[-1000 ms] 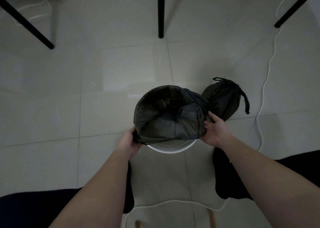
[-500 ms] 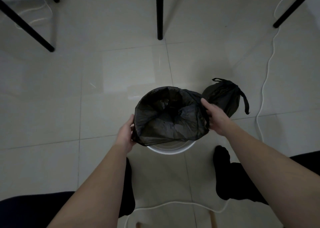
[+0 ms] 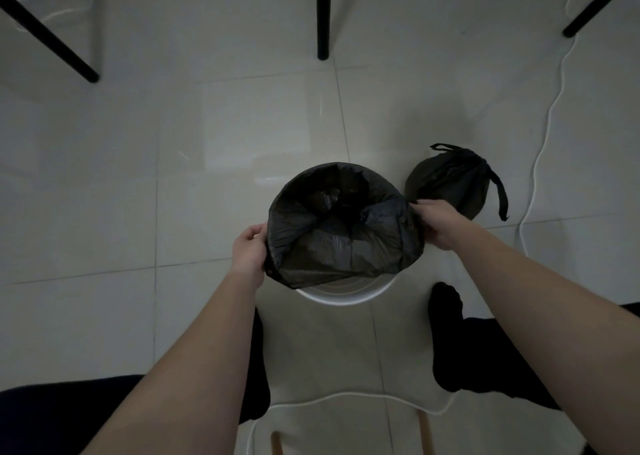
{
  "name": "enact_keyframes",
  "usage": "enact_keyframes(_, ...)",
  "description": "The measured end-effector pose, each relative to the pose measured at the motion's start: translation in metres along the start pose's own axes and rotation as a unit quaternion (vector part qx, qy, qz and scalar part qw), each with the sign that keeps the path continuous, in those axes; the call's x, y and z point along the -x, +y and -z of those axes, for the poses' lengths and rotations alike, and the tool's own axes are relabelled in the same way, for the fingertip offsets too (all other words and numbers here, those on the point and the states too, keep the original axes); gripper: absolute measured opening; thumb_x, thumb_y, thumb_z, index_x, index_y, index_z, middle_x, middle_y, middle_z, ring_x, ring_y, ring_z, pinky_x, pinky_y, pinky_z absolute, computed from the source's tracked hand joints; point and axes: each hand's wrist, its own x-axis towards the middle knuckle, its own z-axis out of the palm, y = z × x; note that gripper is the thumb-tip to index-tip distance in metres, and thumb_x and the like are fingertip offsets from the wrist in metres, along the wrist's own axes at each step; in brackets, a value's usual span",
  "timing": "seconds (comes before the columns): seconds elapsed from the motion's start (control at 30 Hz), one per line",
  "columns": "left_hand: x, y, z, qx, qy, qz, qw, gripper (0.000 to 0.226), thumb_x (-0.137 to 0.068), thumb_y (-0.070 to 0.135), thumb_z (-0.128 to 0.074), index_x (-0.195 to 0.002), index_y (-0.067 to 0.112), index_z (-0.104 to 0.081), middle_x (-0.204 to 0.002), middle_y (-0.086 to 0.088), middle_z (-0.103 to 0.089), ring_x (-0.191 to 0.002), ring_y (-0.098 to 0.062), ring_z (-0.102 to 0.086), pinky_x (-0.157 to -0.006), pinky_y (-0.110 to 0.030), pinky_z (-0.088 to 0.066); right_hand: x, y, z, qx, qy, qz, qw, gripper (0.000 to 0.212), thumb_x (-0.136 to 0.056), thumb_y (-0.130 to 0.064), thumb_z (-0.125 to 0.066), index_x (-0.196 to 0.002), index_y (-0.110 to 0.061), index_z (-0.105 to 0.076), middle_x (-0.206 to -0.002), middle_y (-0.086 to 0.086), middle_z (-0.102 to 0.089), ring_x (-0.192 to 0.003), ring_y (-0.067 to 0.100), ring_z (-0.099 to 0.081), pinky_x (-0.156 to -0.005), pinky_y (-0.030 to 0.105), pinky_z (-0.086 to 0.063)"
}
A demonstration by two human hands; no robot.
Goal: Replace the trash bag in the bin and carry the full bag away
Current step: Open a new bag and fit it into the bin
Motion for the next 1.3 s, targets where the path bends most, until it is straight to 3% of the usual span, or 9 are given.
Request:
enact_keyframes(0.1, 0.008, -0.007, 0.001, -0.01, 0.002, 0.033, 0.999, 0.01, -0.103, 0.024, -0.061, -0.099, 0.019, -0.069, -0.079, -0.004, -0.07, -0.073, -0.023, -0.063, -0.059, -0.025, -0.05, 0.01, 0.013, -0.003, 0.034, 0.02, -0.061, 0.997, 0.005, -0.096, -0.014, -0.063, -0.093, -0.015, -0.067, -0.087, 0.007, -0.064, -0.073, 0.02, -0.057, -0.063, 0.029, -0.05)
enact_keyframes(0.2, 0.026, -0.009, 0.003, -0.016, -0.008, 0.076, 0.997, 0.016, -0.103, 0.031, -0.059, -0.107, 0.02, -0.069, -0.085, -0.003, -0.069, -0.071, -0.019, -0.061, -0.064, -0.027, -0.051, 0.02, 0.024, -0.002, -0.023, 0.048, -0.048, 0.997, 0.008, -0.094, -0.021, -0.064, -0.099, -0.015, -0.064, -0.089, 0.005, -0.063, -0.076, 0.021, -0.058, -0.068, 0.033, -0.052)
enact_keyframes(0.37, 0.054, -0.008, 0.014, 0.024, 0.05, 0.016, 0.998, 0.03, -0.098, 0.042, -0.067, -0.107, 0.014, -0.059, -0.1, -0.007, -0.064, -0.08, -0.023, -0.061, -0.067, -0.031, -0.053, 0.044, 0.024, 0.002, 0.09, 0.206, 0.177, 0.958, 0.035, -0.089, -0.041, -0.068, -0.108, -0.012, -0.065, -0.102, 0.009, -0.069, -0.09, 0.021, -0.064, -0.08, 0.036, -0.053)
enact_keyframes(0.53, 0.096, -0.011, 0.021, 0.061, 0.021, 0.082, 0.994, 0.028, -0.096, 0.039, -0.07, -0.102, 0.014, -0.059, -0.098, -0.003, -0.058, -0.085, -0.022, -0.064, -0.071, -0.034, -0.055, 0.089, 0.025, -0.007, 0.104, 0.093, 0.024, 0.99, 0.084, -0.075, -0.064, -0.077, -0.128, -0.006, -0.05, -0.117, 0.012, -0.063, -0.092, 0.028, -0.066, -0.06, 0.033, -0.055)
enact_keyframes(0.67, 0.118, -0.032, 0.024, 0.112, -0.059, 0.171, 0.977, 0.031, -0.096, 0.042, -0.069, -0.099, 0.012, -0.061, -0.104, -0.007, -0.061, -0.086, -0.023, -0.059, -0.071, -0.035, -0.054, 0.114, 0.044, -0.006, 0.072, 0.017, -0.04, 0.996, 0.055, -0.089, -0.039, -0.077, -0.123, -0.001, -0.055, -0.105, 0.016, -0.066, -0.077, 0.027, -0.066, -0.067, 0.037, -0.06)
enact_keyframes(0.77, 0.131, -0.041, 0.024, 0.158, -0.099, 0.199, 0.962, 0.027, -0.102, 0.036, -0.063, -0.109, 0.01, -0.065, -0.1, -0.007, -0.066, -0.089, -0.021, -0.064, -0.081, -0.034, -0.055, 0.118, 0.059, -0.003, -0.015, 0.015, -0.037, 0.999, 0.036, -0.095, -0.013, -0.071, -0.122, 0.01, -0.061, -0.086, 0.016, -0.065, -0.068, 0.023, -0.064, -0.055, 0.03, -0.06)
enact_keyframes(0.87, 0.134, -0.045, 0.022, 0.185, -0.098, 0.202, 0.957, 0.023, -0.103, 0.017, -0.063, -0.122, 0.004, -0.065, -0.101, -0.011, -0.07, -0.092, -0.023, -0.067, -0.087, -0.035, -0.055, 0.12, 0.068, -0.002, -0.063, 0.015, -0.047, 0.997, 0.025, -0.098, -0.006, -0.066, -0.118, 0.007, -0.063, -0.083, 0.014, -0.065, -0.07, 0.021, -0.064, -0.05, 0.026, -0.059)
enact_keyframes(1.1, 0.138, -0.052, 0.02, 0.253, -0.084, 0.178, 0.947, 0.028, -0.108, 0.005, -0.05, -0.133, -0.006, -0.056, -0.104, -0.017, -0.067, -0.101, -0.029, -0.065, -0.103, -0.04, -0.048, 0.125, 0.084, -0.003, -0.267, -0.096, -0.086, 0.955, 0.026, -0.106, -0.012, -0.049, -0.129, -0.002, -0.056, -0.118, 0.014, -0.066, -0.1, 0.024, -0.066, -0.098, 0.039, -0.05)
enact_keyframes(1.3, 0.147, -0.058, 0.017, 0.379, -0.092, 0.212, 0.896, 0.031, -0.111, 0.0, -0.033, -0.099, -0.012, -0.059, -0.106, -0.019, -0.065, -0.116, -0.035, -0.058, -0.116, -0.049, -0.039, 0.12, 0.107, -0.013, -0.32, -0.092, -0.141, 0.933, 0.029, -0.106, -0.007, -0.045, -0.132, 0.001, -0.054, -0.12, 0.02, -0.063, -0.1, 0.031, -0.062, -0.101, 0.041, -0.045)
